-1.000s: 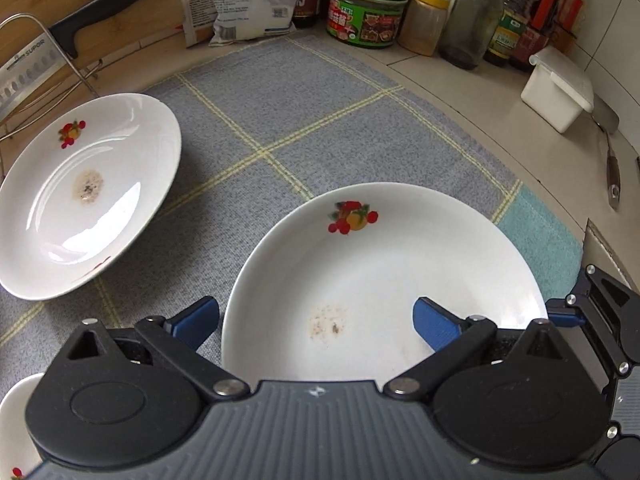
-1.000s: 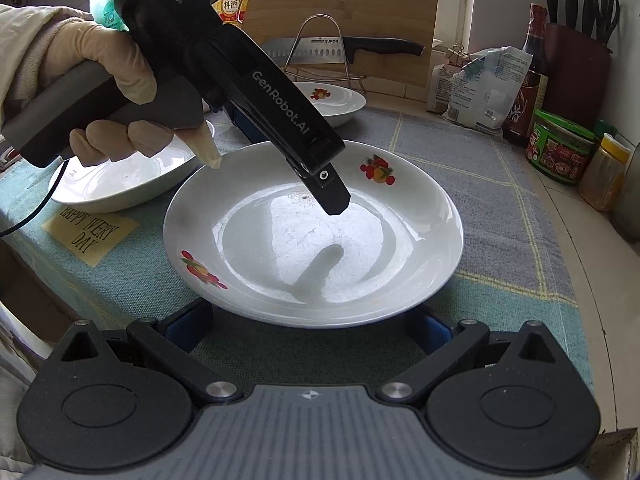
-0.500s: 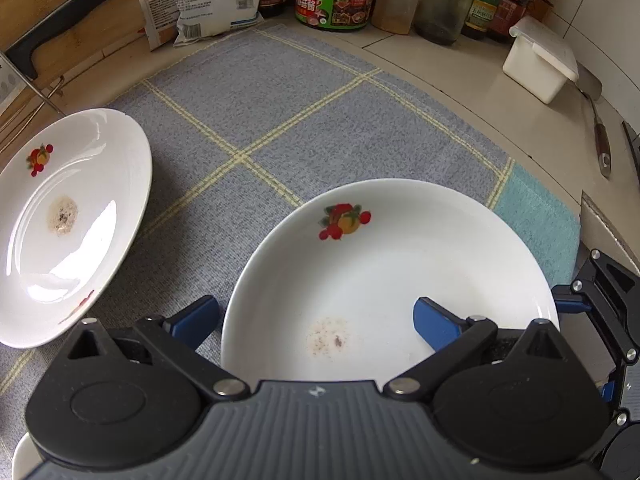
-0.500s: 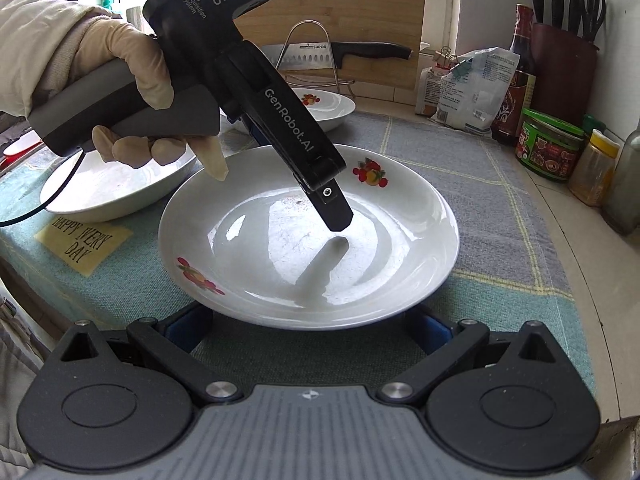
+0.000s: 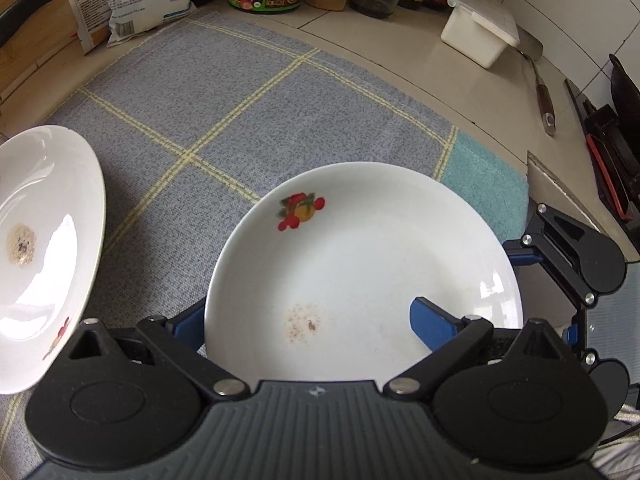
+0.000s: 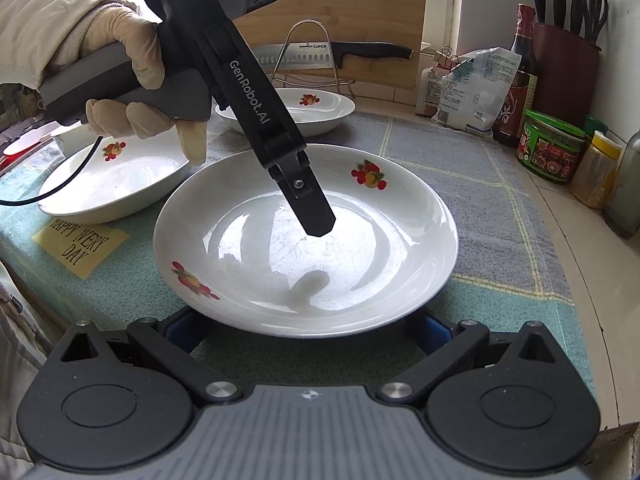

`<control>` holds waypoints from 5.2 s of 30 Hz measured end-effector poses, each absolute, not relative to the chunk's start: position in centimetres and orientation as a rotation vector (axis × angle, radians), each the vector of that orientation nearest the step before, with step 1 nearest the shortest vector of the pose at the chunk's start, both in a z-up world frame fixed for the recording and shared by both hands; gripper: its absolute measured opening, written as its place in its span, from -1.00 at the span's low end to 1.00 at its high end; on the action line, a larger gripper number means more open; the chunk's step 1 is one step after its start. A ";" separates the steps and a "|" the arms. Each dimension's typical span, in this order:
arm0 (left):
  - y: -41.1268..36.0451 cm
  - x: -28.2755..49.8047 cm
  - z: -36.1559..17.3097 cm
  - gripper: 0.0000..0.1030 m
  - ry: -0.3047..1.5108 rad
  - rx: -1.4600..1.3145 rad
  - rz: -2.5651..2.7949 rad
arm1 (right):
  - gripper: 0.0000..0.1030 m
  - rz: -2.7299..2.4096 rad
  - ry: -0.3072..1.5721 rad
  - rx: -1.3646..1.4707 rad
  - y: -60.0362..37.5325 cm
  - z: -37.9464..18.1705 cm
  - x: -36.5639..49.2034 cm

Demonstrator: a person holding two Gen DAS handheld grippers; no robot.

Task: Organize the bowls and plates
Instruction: 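Lift the plate with both grippers and carry it toward the green-lidded jar, then lower the plate onto the towel and open both grippers, then move both grippers back to another fruit-print plate on the towel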

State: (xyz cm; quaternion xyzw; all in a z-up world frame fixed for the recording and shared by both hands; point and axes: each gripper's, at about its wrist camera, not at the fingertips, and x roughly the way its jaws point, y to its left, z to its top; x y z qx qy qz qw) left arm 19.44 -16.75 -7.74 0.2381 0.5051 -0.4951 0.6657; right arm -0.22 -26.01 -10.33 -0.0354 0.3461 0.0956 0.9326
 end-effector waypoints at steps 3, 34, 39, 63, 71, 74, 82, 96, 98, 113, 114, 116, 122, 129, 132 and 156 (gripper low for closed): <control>-17.0 19.7 -7.7 0.88 1.153 0.550 -1.150 | 1.00 0.200 0.715 -0.075 -26.0 -10.3 -0.1; -16.5 20.3 -7.5 0.84 1.164 0.535 -1.245 | 1.00 0.229 0.816 -0.107 -26.1 -9.5 1.4; -16.1 19.9 -7.1 0.82 1.145 0.537 -1.237 | 1.00 0.247 0.836 -0.139 -26.3 -9.2 1.8; -21.0 23.9 -4.7 0.81 1.075 0.468 -1.170 | 1.00 0.284 0.806 -0.196 -32.0 -7.4 6.2; -24.4 26.8 -4.2 0.81 1.048 0.461 -1.158 | 1.00 0.277 0.794 -0.207 -35.0 -7.4 9.1; -25.3 27.7 -4.4 0.81 1.041 0.460 -1.151 | 1.00 0.276 0.793 -0.204 -36.0 -7.6 10.2; -27.1 29.6 -5.3 0.81 1.039 0.456 -1.130 | 1.00 0.288 0.802 -0.193 -38.0 -8.4 12.7; -28.6 30.8 -6.9 0.81 1.044 0.458 -1.114 | 1.00 0.287 0.827 -0.185 -39.3 -9.6 14.1; -28.8 31.0 -7.1 0.81 1.040 0.457 -1.112 | 1.00 0.286 0.828 -0.179 -39.4 -9.7 14.2; -28.7 30.4 -6.3 0.83 0.969 0.476 -1.084 | 1.00 0.273 0.828 -0.166 -39.4 -9.9 13.9; -28.5 30.2 -6.0 0.83 0.955 0.480 -1.078 | 1.00 0.269 0.829 -0.164 -39.4 -9.9 13.8; -28.2 29.8 -5.3 0.84 0.929 0.479 -1.067 | 1.00 0.259 0.829 -0.157 -39.4 -9.7 13.7; -26.7 27.6 -3.3 0.84 0.872 0.463 -1.051 | 1.00 0.218 0.814 -0.125 -38.7 -9.1 12.6; -23.4 23.4 -0.8 0.85 0.790 0.449 -1.022 | 1.00 0.170 0.798 -0.077 -37.4 -8.5 10.8; -21.6 21.4 0.1 0.86 0.762 0.422 -0.991 | 1.00 0.143 0.787 -0.052 -36.9 -8.0 10.1; -9.3 9.5 -0.7 0.91 0.753 0.159 -0.544 | 1.00 0.359 0.770 -0.107 -29.8 -7.2 7.8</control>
